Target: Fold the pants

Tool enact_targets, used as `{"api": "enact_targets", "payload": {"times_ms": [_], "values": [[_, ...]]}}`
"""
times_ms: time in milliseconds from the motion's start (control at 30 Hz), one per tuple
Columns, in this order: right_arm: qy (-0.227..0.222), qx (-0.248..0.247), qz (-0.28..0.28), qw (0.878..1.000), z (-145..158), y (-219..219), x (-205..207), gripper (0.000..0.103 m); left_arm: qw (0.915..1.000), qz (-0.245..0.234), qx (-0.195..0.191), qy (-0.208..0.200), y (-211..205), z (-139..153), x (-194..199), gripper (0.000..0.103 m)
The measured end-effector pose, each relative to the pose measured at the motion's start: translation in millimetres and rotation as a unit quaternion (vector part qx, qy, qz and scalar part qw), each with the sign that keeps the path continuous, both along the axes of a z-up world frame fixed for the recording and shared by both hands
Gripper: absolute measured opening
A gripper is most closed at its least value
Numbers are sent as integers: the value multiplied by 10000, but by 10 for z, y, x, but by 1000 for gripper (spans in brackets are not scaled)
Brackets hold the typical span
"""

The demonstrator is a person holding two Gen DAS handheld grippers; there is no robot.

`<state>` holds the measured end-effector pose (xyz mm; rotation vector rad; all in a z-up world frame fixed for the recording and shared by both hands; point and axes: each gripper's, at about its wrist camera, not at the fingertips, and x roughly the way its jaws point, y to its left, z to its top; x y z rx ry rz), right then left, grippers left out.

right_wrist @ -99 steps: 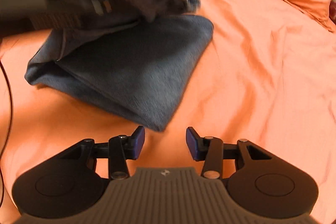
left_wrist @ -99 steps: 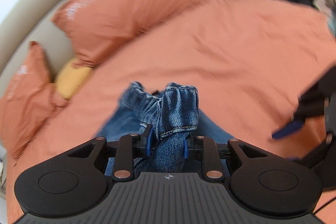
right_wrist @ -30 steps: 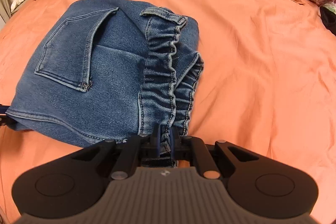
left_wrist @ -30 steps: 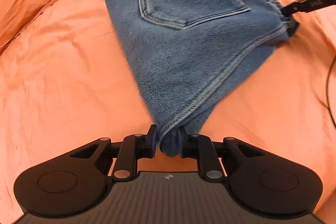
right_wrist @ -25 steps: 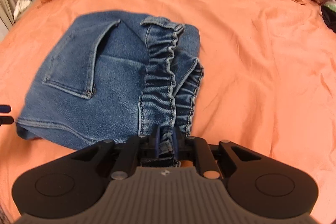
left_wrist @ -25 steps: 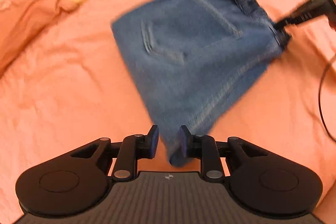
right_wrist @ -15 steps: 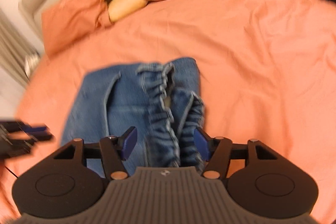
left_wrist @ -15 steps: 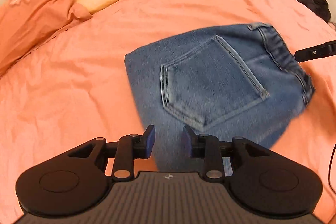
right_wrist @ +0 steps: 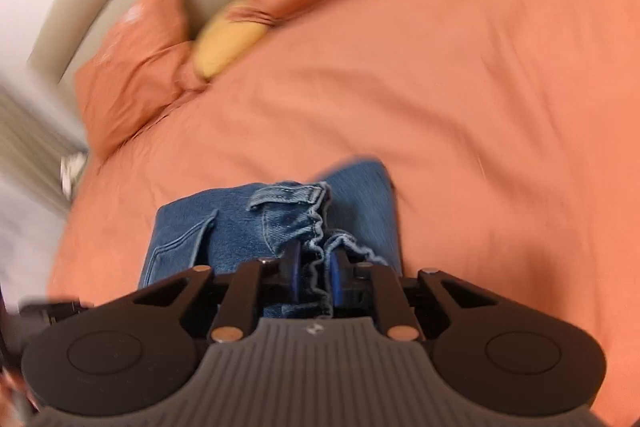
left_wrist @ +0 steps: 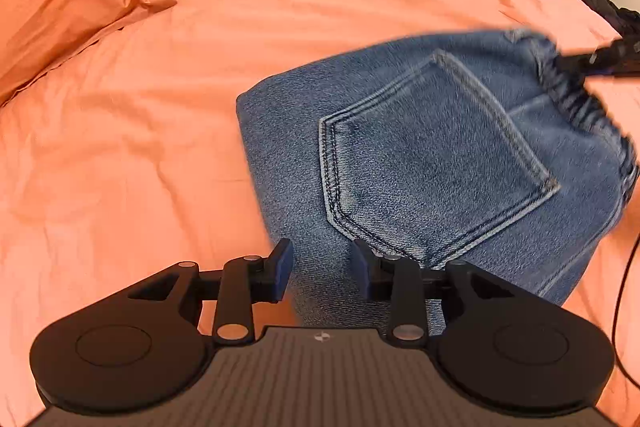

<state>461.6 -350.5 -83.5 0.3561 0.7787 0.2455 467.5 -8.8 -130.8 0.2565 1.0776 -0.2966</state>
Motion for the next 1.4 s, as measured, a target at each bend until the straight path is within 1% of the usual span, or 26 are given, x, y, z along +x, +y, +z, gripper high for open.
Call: {"api": "enact_targets", "payload": {"times_ms": [33, 67, 100, 133, 200, 267, 367, 433, 567, 600, 633, 667, 700, 767, 800, 867, 933, 967, 1000, 1033, 1100, 1167, 1233, 1300, 1367, 1400], "values": [[-331, -144, 155, 9992, 101, 61, -43, 7, 10000, 3, -22, -7, 6, -7, -2, 40], [-560, -272, 237, 9978, 173, 90, -70, 6, 10000, 6, -81, -16, 16, -15, -4, 40], [-628, -410, 250, 9969, 201, 109, -66, 5, 9999, 17, -155, -21, 24, -22, -10, 40], [-479, -505, 205, 9974, 172, 96, -20, 5, 9998, 31, -209, -19, 31, -32, -15, 40], [34, -557, -39, 9984, -8, 31, 92, 5, 9997, 39, -242, 22, 21, -64, -15, 40], [313, -763, -181, 9964, -211, 0, 139, 4, 9996, -28, -282, 37, 4, -98, -25, 40], [421, -779, -362, 9954, -354, -33, 192, 4, 9997, -61, -219, 62, -33, -185, -9, 39], [505, -906, -437, 9937, -382, 7, 248, 4, 9998, -19, -164, 118, -67, -253, 7, 40], [538, -1280, -402, 9895, -279, 126, 284, 8, 9999, 87, -75, 108, -107, -232, -4, 40], [513, -1326, -377, 9891, -232, 131, 270, 12, 9999, 83, -40, 68, -110, -211, -26, 40], [456, -1386, -401, 9885, -172, 125, 221, 16, 10000, 92, 4, 33, -111, -187, -52, 43], [406, -1463, -471, 9873, -121, 120, 159, 34, 9999, 123, 61, 2, -111, -160, -81, 45], [406, -1496, -484, 9867, -84, 97, 99, 47, 9998, 155, 120, -17, -97, -142, -78, 50], [483, -1396, -396, 9882, -38, 43, -17, 49, 9997, 152, 176, -23, -83, -98, -138, 53], [548, -1336, -379, 9888, -27, 15, -89, 58, 9997, 138, 177, -22, -74, -74, -172, 53], [641, -1137, -371, 9907, -13, -54, -216, 72, 9997, 156, 196, -54, -58, -28, -238, 60], [720, -937, -413, 9921, -21, -125, -336, 76, 9996, 183, 184, -107, -19, 14, -295, 72], [780, -858, -430, 9923, -46, -146, -374, 80, 9996, 199, 154, -116, 3, 32, -328, 73], [850, -774, -446, 9924, -78, -183, -429, 82, 9997, 214, 99, -94, 35, 41, -354, 75], [946, -679, -466, 9921, -121, -209, -445, 82, 9997, 251, 12, -50, 72, 54, -368, 80], [1118, -436, -508, 9915, -209, -275, -471, 82, 9987, 417, -273, 46, 168, 61, -367, 87], [1041, -243, -471, 9932, -254, -331, -508, 82, 9958, 643, -646, 129, 304, 38, -334, 87], [1006, -152, -387, 9941, -299, -344, -496, 82, 9910, 823, -1025, 264, 435, -15, -283, 87], [1095, 24, -371, 9933, -370, -382, -464, 82, 9851, 1018, -1341, 361, 561, -107, -220, 87], [1237, 338, -333, 9912, -473, -445, -414, 84, 9771, 1275, -1647, 439, 683, -214, -148, 87], [1341, 534, -301, 9891, -544, -477, -388, 84, 9718, 1409, -1826, 495, 739, -273, -115, 87]]}}
